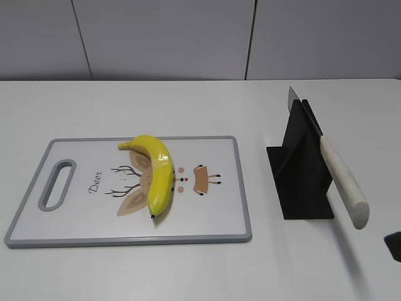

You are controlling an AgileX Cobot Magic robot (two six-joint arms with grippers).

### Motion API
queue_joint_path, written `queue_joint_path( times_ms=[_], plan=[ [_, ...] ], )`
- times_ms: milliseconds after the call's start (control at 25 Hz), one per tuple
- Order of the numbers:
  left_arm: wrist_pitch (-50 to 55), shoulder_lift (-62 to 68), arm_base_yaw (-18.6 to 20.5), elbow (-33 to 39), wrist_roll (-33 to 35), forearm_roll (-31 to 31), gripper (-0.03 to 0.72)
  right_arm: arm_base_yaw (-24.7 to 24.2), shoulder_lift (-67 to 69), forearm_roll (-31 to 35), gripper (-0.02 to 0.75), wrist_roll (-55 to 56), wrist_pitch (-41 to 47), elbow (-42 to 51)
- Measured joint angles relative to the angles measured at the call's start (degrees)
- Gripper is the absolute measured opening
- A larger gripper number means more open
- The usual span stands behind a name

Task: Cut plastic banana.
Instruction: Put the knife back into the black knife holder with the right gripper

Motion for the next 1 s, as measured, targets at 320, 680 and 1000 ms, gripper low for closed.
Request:
queue_joint_path(
  times_ms=[320, 680, 1000],
  plan=[
    [0.0, 0.0, 0.0, 0.0, 0.0, 0.0, 0.515, 0.0, -20.9, -1.0, 0.572, -0.5, 6.1, 7.0],
    [0.0, 0.0, 0.0, 0.0, 0.0, 0.0, 0.512, 0.0, -36.4, -6.7, 0.571, -0.1, 7.4, 9.6],
    [0.0, 0.0, 0.0, 0.0, 0.0, 0.0, 0.511, 0.0, -39.8, -4.8, 0.56, 2.6, 5.7, 10.5]
  ],
)
